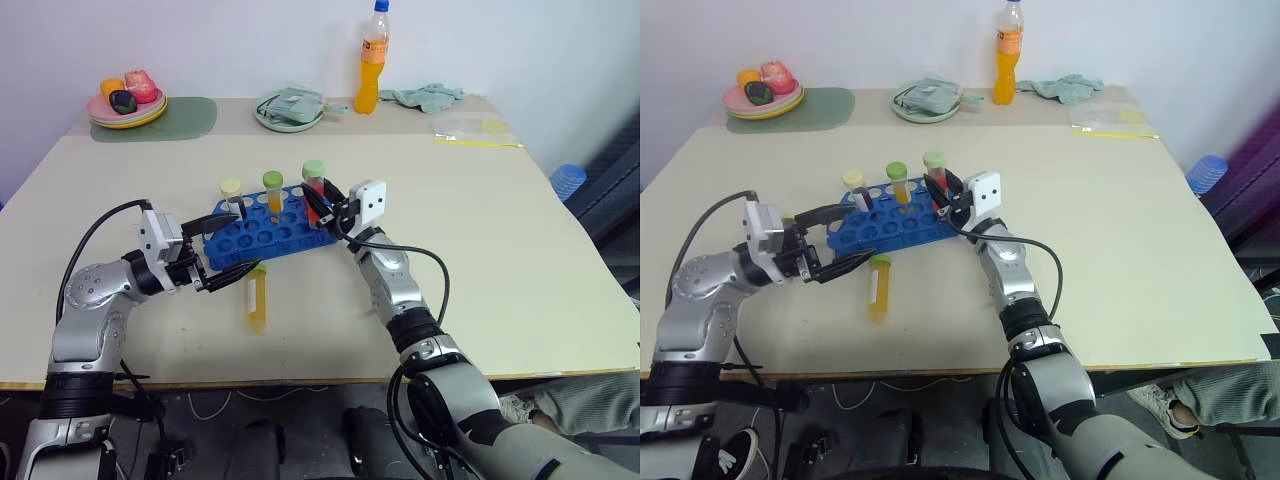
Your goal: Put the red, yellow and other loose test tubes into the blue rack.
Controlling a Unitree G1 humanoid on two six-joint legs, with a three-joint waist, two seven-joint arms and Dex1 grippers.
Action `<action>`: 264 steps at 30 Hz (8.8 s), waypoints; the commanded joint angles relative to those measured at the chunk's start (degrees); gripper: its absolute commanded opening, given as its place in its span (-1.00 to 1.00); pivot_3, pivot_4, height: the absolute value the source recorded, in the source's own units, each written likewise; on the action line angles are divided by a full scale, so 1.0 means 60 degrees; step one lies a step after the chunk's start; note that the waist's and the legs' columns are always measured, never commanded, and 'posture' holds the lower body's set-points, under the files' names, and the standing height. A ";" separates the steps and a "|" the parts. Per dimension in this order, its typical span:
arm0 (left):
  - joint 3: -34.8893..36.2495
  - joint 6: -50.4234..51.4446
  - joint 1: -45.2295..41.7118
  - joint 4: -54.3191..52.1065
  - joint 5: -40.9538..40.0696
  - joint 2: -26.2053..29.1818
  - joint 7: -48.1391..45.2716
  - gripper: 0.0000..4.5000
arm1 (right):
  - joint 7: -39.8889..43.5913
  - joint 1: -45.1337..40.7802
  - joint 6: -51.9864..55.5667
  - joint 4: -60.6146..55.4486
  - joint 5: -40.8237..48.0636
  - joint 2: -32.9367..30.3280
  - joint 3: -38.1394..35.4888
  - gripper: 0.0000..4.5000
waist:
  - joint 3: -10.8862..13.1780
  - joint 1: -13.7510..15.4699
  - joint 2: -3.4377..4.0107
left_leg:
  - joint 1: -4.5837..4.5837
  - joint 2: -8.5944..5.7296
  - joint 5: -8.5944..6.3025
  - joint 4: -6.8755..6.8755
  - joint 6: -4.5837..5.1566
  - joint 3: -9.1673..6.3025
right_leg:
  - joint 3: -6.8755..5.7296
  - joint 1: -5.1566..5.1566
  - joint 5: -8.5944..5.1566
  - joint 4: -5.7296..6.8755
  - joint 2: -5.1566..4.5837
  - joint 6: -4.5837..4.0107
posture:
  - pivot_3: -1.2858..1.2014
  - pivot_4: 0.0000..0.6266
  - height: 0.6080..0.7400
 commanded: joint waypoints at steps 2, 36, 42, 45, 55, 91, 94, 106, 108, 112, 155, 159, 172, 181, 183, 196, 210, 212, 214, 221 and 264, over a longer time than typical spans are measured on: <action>0.0260 0.0056 0.0183 -0.0499 -0.0289 0.0080 0.0059 1.00 | -0.0062 0.0182 -0.0623 -0.0029 0.0065 0.0162 -0.0114 -0.64 | 0.0000 -0.0020 0.0000 | 0.0000 0.0000 0.0000 -0.0001 0.0000 0.0000 | 0.0000 0.0000 0.0000 0.0000 -0.0001 0.0000 | 0.03 -0.52 1.00; 0.0369 0.0088 0.0274 -0.0314 -0.0371 0.0277 -0.0264 1.00 | 0.0455 0.0046 -0.1569 0.0840 0.0398 0.0172 -0.0750 0.98 | 0.0002 -0.0206 0.0003 | 0.0008 0.0004 0.0000 -0.0005 -0.0001 -0.0003 | -0.0001 0.0007 0.0001 0.0002 -0.0011 -0.0001 | 0.03 -0.52 1.00; 0.0194 0.0092 0.0371 -0.0451 -0.0338 0.0163 -0.0415 1.00 | 0.1363 0.1814 0.0219 -0.2723 0.1136 -0.0851 -0.0595 0.98 | 0.0001 -0.0151 0.0001 | 0.0001 0.0001 0.0000 -0.0004 -0.0001 -0.0004 | -0.0001 0.0009 0.0001 -0.0002 -0.0021 0.0001 | 0.03 -0.52 1.00; 0.0160 -0.0037 0.0315 -0.0116 -0.0304 0.0220 -0.0669 1.00 | 0.1771 0.2800 0.1626 -0.4640 0.1995 -0.1683 -0.0765 0.98 | 0.0001 -0.0132 0.0002 | 0.0004 -0.0004 0.0000 -0.0003 -0.0001 -0.0002 | 0.0000 0.0013 0.0000 -0.0006 -0.0027 0.0000 | 0.03 -0.52 1.00; -0.0123 0.0060 0.0376 -0.0336 0.0296 0.0847 -0.0755 1.00 | 0.2796 0.3623 0.4531 -0.7960 0.3682 -0.4769 -0.1756 0.98 | 0.0006 -0.0156 0.0004 | 0.0005 -0.0002 0.0000 0.0001 0.0000 -0.0001 | 0.0002 0.0012 -0.0003 -0.0007 0.0002 -0.0003 | 0.03 -0.52 1.00; -0.1678 1.5014 -0.3955 -0.1806 -1.0165 0.2567 1.3377 1.00 | 0.4241 0.3388 0.5319 -0.7971 0.3962 -0.4376 -0.0556 0.98 | 0.0019 0.0054 -0.0018 | 0.0019 -0.0014 -0.0002 0.0012 0.0001 -0.0049 | 0.0000 0.0031 -0.0010 -0.0001 -0.0013 0.0014 | 0.03 -0.52 1.00; -0.2282 1.4662 -0.4038 -0.1432 -1.1316 0.2913 1.4377 1.00 | 0.4197 0.3405 0.5336 -0.7993 0.3971 -0.4344 -0.0516 0.98 | 0.0019 0.0061 -0.0018 | 0.0018 -0.0016 -0.0002 0.0012 0.0000 -0.0043 | -0.0001 0.0030 -0.0010 -0.0002 -0.0010 0.0013 | 0.03 -0.52 1.00; -0.4241 1.2680 -0.4505 0.0063 -1.3107 0.2098 1.7506 1.00 | 0.3905 0.3453 0.5381 -0.8140 0.3962 -0.4209 -0.0453 0.98 | 0.0018 0.0169 -0.0020 | 0.0012 -0.0028 0.0007 0.0015 -0.0015 -0.0023 | -0.0003 0.0035 -0.0010 -0.0012 -0.0015 0.0010 | 0.03 -0.52 1.00; -0.4431 1.2628 -0.4536 0.0042 -1.3304 0.2013 1.7642 1.00 | 0.3846 0.3487 0.5442 -0.8242 0.4001 -0.4225 -0.0467 0.98 | 0.0017 0.0178 -0.0019 | 0.0013 -0.0027 0.0010 0.0014 -0.0021 -0.0025 | -0.0003 0.0034 -0.0010 -0.0011 -0.0014 0.0010 | 0.03 -0.52 1.00; -0.4613 1.2012 -0.4289 -0.0091 -1.3983 0.1954 1.8326 1.00 | 0.3767 0.3718 0.5509 -0.8412 0.4018 -0.4265 -0.0485 0.98 | 0.0016 0.0226 -0.0018 | 0.0015 -0.0027 0.0012 0.0014 -0.0025 -0.0025 | -0.0003 0.0035 -0.0010 -0.0010 -0.0013 0.0010 | 0.03 -0.52 1.00; -0.3123 1.1868 -0.2958 -0.3263 -1.3639 0.3126 1.7759 -0.63 | 0.3385 0.3583 0.5741 -0.8480 0.3832 -0.4208 -0.0382 1.00 | 0.0018 0.0292 -0.0029 | 0.0010 -0.0024 0.0029 0.0007 -0.0053 -0.0019 | 0.0001 0.0025 -0.0026 -0.0012 0.0000 -0.0019 | 0.03 -0.52 1.00; -0.3329 1.1132 -0.2986 -0.5553 -0.8964 0.4240 1.3534 -0.63 | 0.3470 0.3498 0.5723 -0.8359 0.3852 -0.4266 -0.0439 1.00 | 0.0009 0.0343 0.0006 | 0.0005 -0.0031 0.0033 -0.0001 -0.0062 -0.0015 | -0.0002 0.0040 -0.0032 -0.0059 -0.0002 -0.0029 | 0.03 -0.52 1.00; -0.3368 -0.1218 -0.0988 -0.1180 0.1399 0.1201 0.7667 -0.63 | 0.3891 0.3208 0.5640 -0.7741 0.3864 -0.4637 -0.0788 1.00 | 0.0007 0.0376 0.0052 | -0.0022 -0.0022 0.0024 -0.0006 -0.0047 0.0016 | 0.0010 0.0061 -0.0024 -0.0165 -0.0009 -0.0049 | 0.03 -0.52 1.00; -0.3286 -0.2908 -0.2136 0.1211 0.2302 -0.1484 0.6321 -0.63 | 0.3912 0.3109 0.5569 -0.7670 0.3807 -0.4712 -0.0871 1.00 | 0.0005 0.0320 0.0051 | -0.0007 -0.0020 0.0010 0.0005 -0.0018 0.0010 | 0.0011 0.0066 0.0016 -0.0140 -0.0001 0.0024 | 0.03 -0.52 1.00; -0.3233 -0.3079 -0.2287 0.1528 0.2632 -0.1864 0.6368 -0.63 | 0.3868 0.3137 0.5579 -0.7703 0.3804 -0.4748 -0.0955 1.00 | 0.0005 0.0330 0.0051 | -0.0008 -0.0019 0.0010 0.0006 -0.0017 0.0007 | 0.0011 0.0066 0.0017 -0.0138 0.0002 0.0027 | 0.03 -0.52 1.00; -0.3036 -0.3963 -0.2195 0.2966 0.3537 -0.3007 0.6146 -0.63 | 0.3755 0.3271 0.5636 -0.7848 0.3832 -0.5066 -0.1278 1.00 | 0.0004 0.0339 0.0051 | -0.0006 -0.0020 0.0007 0.0008 -0.0013 0.0003 | 0.0010 0.0071 0.0022 -0.0136 0.0001 0.0035 | 0.03 -0.52 1.00; -0.2839 -0.4240 -0.2302 0.3704 0.4018 -0.3517 0.6113 -0.63 | 0.3670 0.3401 0.5597 -0.7900 0.3744 -0.5269 -0.1443 1.00 | 0.0000 0.0343 0.0052 | 0.0003 -0.0020 0.0007 0.0010 -0.0012 0.0001 | 0.0010 0.0081 0.0022 -0.0134 0.0002 0.0036 | 0.03 -0.52 1.00; -0.2703 -0.4227 -0.2350 0.3812 0.3938 -0.3468 0.6049 -0.63 | 0.3659 0.3396 0.5597 -0.7894 0.3754 -0.5296 -0.1448 1.00 | 0.0000 0.0340 0.0052 | 0.0003 -0.0020 0.0005 0.0009 -0.0008 0.0000 | 0.0009 0.0081 0.0022 -0.0134 0.0002 0.0036 | 0.03 -0.52 1.00; -0.2563 -0.4183 -0.2373 0.3974 0.3831 -0.3490 0.6030 -0.63 | 0.3643 0.3388 0.5586 -0.7893 0.3763 -0.5314 -0.1457 1.00 | 0.0000 0.0322 0.0052 | 0.0006 -0.0019 0.0005 0.0009 -0.0008 -0.0001 | 0.0009 0.0080 0.0022 -0.0130 0.0003 0.0036 | 0.03 -0.52 1.00; -0.1967 -0.3398 -0.2017 0.3739 0.2463 -0.4164 0.5556 -0.63 | 0.3623 0.3297 0.5499 -0.7819 0.3699 -0.5311 -0.1454 1.00 | 0.0000 0.0318 0.0054 | 0.0011 -0.0018 0.0005 0.0011 -0.0008 -0.0001 | 0.0009 0.0081 0.0022 -0.0117 0.0005 0.0036 | 0.03 -0.52 1.00; 0.1732 1.0492 -0.1496 -0.1668 -0.0606 0.2345 0.7202 0.97 | 0.4284 0.2428 0.4972 -0.6644 0.3407 -0.4729 -0.0981 1.00 | 0.0005 0.0258 0.0045 | 0.0014 -0.0007 0.0001 0.0009 -0.0002 -0.0011 | -0.0004 0.0071 0.0019 -0.0095 0.0010 0.0031 | 0.03 -0.52 1.00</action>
